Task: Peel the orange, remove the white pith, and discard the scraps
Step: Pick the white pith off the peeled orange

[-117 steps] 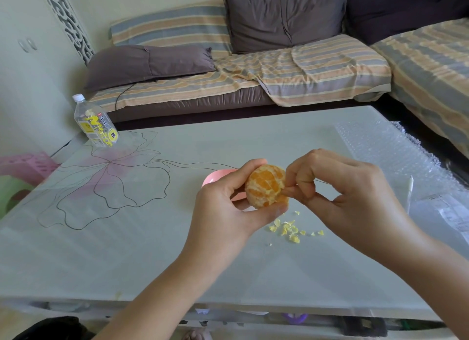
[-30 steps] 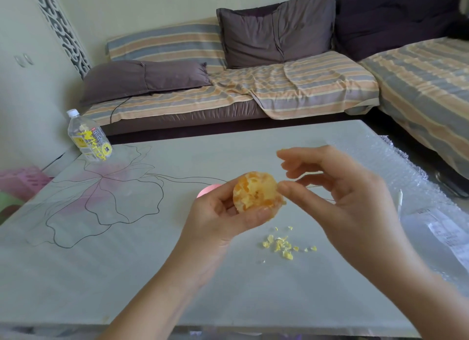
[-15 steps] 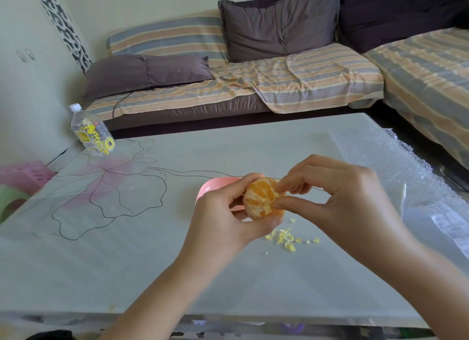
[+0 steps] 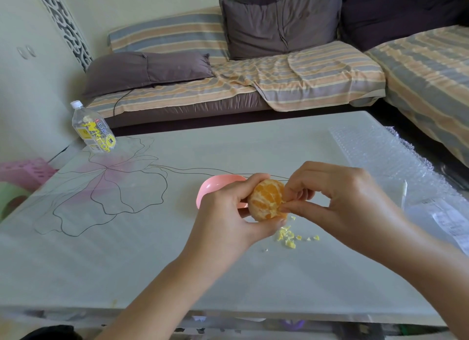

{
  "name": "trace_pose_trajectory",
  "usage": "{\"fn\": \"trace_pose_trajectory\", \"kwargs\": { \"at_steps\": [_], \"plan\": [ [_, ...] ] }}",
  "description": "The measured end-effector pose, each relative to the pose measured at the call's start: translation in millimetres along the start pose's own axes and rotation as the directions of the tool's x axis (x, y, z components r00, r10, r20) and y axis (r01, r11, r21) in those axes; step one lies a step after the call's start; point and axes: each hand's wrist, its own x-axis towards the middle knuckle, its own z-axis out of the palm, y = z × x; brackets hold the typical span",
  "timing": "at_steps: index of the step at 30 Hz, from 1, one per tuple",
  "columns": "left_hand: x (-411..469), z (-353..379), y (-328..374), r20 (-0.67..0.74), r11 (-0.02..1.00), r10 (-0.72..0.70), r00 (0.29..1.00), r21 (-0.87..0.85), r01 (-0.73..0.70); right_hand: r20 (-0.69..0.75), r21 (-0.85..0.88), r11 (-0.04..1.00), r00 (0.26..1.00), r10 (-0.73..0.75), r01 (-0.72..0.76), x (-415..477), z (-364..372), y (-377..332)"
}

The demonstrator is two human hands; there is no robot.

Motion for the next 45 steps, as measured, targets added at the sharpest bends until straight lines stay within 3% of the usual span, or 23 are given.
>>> {"fn": "trace_pose_trajectory", "kwargs": {
  "at_steps": [6, 10, 12, 16, 23, 32, 39, 45],
  "plan": [
    [2.7, 1.3, 0.0, -0.039, 0.996, -0.02, 0.999, -0.088, 0.017, -0.135, -0.154, 0.986, 0.988, -0.08, 0.059, -1.0, 9.9, -0.8],
    [2.5, 0.2, -1.0, -0.08, 0.996, -0.025, 0.996, -0.083, 0.018, -0.221, -0.052, 0.998, 0.975, 0.011, -0.023, -0.3, 16.3, -0.5],
    [2.1, 0.2, -2.1, -0.089, 0.999, -0.012, 0.996, -0.05, 0.008, -0.207, -0.087, 0.996, 0.978, -0.008, -0.011, -0.1, 18.6, -0.8],
    [1.9, 0.3, -5.0, -0.102, 0.997, 0.008, 0.995, 0.075, 0.0, -0.157, -0.394, 0.916, 0.977, -0.144, 0.072, -2.3, 24.0, -2.4],
    [2.4, -1.2, -10.5, -0.104, 0.982, -0.021, 0.994, 0.187, 0.04, 0.018, -0.568, 0.819, 0.996, -0.085, 0.08, -3.9, 33.8, -1.4],
    [1.6, -2.9, -11.9, -0.099, 0.978, -0.133, 0.986, 0.148, 0.146, 0.0, -0.54, 0.834, 0.991, -0.131, 0.11, -5.7, 37.8, -12.4],
    [2.3, -3.9, -13.1, -0.099, 0.976, -0.131, 0.986, 0.159, 0.146, 0.003, -0.479, 0.874, 0.995, -0.096, 0.086, -5.4, 39.6, -11.5],
    [1.1, -2.8, -14.4, -0.109, 0.974, -0.131, 0.985, 0.172, 0.148, -0.039, -0.241, 0.969, 0.997, -0.062, 0.051, -3.1, 35.2, -5.0]
  ]
}}
